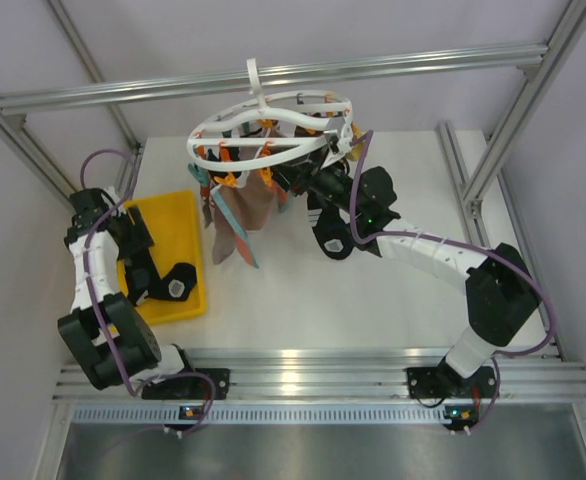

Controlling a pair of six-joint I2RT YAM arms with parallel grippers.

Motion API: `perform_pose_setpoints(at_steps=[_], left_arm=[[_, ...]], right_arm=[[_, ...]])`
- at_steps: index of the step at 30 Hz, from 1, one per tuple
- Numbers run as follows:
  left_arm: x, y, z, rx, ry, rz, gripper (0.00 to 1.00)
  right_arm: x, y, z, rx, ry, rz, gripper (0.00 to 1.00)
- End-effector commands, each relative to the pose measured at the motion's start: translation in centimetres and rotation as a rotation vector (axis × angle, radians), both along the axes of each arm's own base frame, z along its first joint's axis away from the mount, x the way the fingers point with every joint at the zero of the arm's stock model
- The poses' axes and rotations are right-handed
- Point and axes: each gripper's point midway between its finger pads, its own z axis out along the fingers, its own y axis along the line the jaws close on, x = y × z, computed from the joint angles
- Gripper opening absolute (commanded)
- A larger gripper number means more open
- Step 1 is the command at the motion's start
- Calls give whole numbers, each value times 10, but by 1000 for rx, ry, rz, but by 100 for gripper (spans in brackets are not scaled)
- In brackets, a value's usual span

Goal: Clip the socks to the hanger
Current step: Pick up the sock from the bin.

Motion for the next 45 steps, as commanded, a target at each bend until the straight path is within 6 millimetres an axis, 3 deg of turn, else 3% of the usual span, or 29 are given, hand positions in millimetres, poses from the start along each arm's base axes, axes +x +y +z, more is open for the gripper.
perform_pose_setpoints(at_steps=[1, 7, 18, 23, 27, 29, 31, 32, 35, 36, 37, 39, 42, 45], left_arm=[[20, 20, -12, 108, -28, -83, 71], [36, 42, -32, 153, -3, -88, 71], [95, 77, -60, 218, -67, -93, 72], [103, 87, -84, 235, -39, -83, 68], [100, 84, -100, 217, -7, -105, 59], [99, 72, -102, 187, -10, -145, 49], [98, 55, -101, 161, -21, -197, 37], [98, 49, -98, 154, -34, -224, 21], [98, 28, -66, 137, -159, -292, 0], [98, 23, -54, 138, -206, -310, 0], [93, 4, -28, 118, -297, -363, 0], [91, -12, 9, 138, -437, -423, 0], [72, -47, 79, 177, -679, -527, 0], [38, -85, 147, 208, -878, -619, 0]], right_arm=[[8, -35, 51, 120, -78, -123, 0], [8, -34, 51, 114, -86, -124, 0], [8, -36, 49, 109, -95, -124, 0], [8, -39, 48, 109, -93, -123, 0], [9, -40, 47, 105, -90, -125, 0], [9, -39, 46, 101, -87, -123, 0], [8, -39, 47, 101, -86, -119, 0], [9, -38, 46, 97, -86, -118, 0], [10, -37, 46, 90, -84, -118, 0], [9, -38, 47, 89, -86, -121, 0], [10, -37, 46, 85, -80, -122, 0], [11, -38, 46, 85, -72, -128, 0], [13, -38, 45, 86, -57, -129, 0], [15, -37, 44, 86, -41, -133, 0]])
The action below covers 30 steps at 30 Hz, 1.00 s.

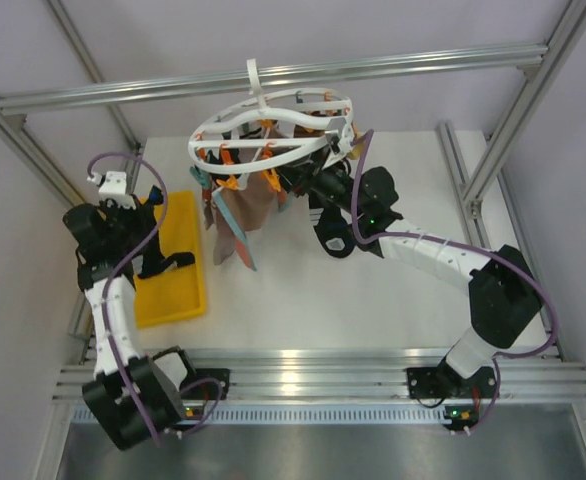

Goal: Clip the socks to the hanger
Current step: Pick up the sock from the bin.

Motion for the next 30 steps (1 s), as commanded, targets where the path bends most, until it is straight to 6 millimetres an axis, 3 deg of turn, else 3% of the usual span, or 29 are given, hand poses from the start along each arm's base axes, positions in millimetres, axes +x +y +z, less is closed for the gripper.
perform_pose_setpoints(at_steps=[1, 5, 9, 17, 18, 20, 22, 26, 30], left_arm=[[-22, -51, 90, -6, -297, -207, 0], [-58, -89, 129, -91, -375, -312, 0], [-109, -145, 164, -146, -446, -533, 0], [-155, -212, 177, -321, -445, -788, 0], [-165, -229, 176, -370, -426, -862, 0], [-160, -241, 174, -413, -416, -861, 0], [-160, -268, 158, -412, -370, -933, 0], [-134, -294, 146, -347, -397, -887, 0], [-95, -284, 140, -385, -429, -683, 0]], right_arm=[[17, -34, 45, 100, -46, -128, 0], [20, -34, 44, 105, -28, -138, 0], [23, -34, 44, 107, -11, -141, 0], [26, -31, 43, 107, 17, -138, 0], [27, -31, 43, 109, 19, -139, 0], [28, -30, 43, 112, 32, -135, 0], [28, -29, 43, 115, 42, -130, 0], [29, -28, 44, 117, 61, -126, 0], [28, -31, 50, 120, 75, -114, 0]])
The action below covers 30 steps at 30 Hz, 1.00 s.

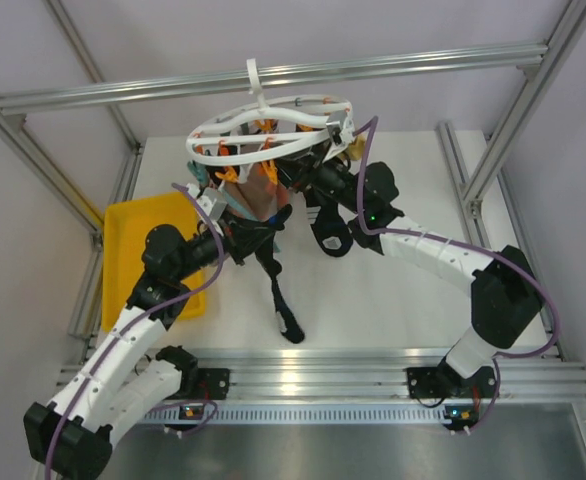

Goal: Clip the socks to the hanger
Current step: Pick up the sock from the bin, then clamp the sock onto the hanger.

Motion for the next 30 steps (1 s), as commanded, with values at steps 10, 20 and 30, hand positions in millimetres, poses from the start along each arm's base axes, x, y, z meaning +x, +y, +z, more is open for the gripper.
perform_pose_setpoints(at_steps=[10, 20, 30], left_arm=[[61, 44, 27, -88, -172, 414, 0], [55, 40, 43, -147, -228, 382, 0], [59, 43, 47, -153, -260, 409, 0]], right_arm=[[35, -34, 36, 94, 86, -126, 0], [35, -33, 30, 85, 91, -118, 0], [36, -33, 27, 71, 93, -127, 0]])
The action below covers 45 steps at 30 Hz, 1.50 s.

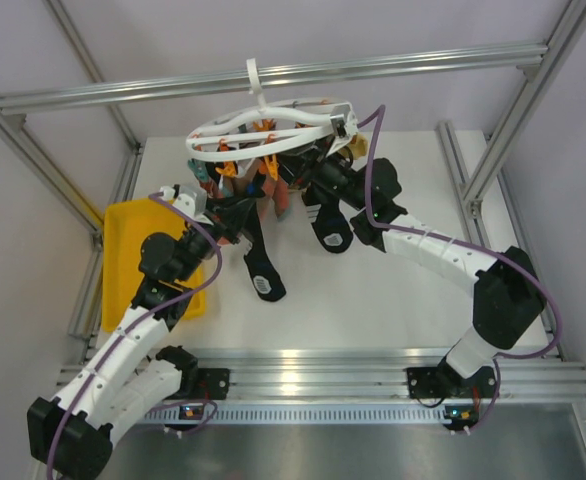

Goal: Clip the socks to the hanger
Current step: Clamp the sock onto the hanger.

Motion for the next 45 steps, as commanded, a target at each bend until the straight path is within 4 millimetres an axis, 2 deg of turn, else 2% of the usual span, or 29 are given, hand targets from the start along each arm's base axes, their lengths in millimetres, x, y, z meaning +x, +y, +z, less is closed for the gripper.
perform_pose_setpoints(at_steps=[1, 8, 19, 37, 45], left_arm=[[-4, 3, 27, -38, -107, 13, 0], [-2, 7, 31, -38, -127, 36, 0], [-5, 1, 33, -33, -150, 0, 0], [-7, 3, 46, -36, -203, 10, 0], [-10, 4, 42, -15, -212, 13, 0]], right_arm=[[35, -28, 20, 43, 25, -156, 0], [42, -29, 16, 31, 51, -180, 0], [52, -26, 14, 50, 121, -185, 0], [55, -23, 1, 19, 149, -190, 0], [65, -28, 1, 23, 170, -248, 0]])
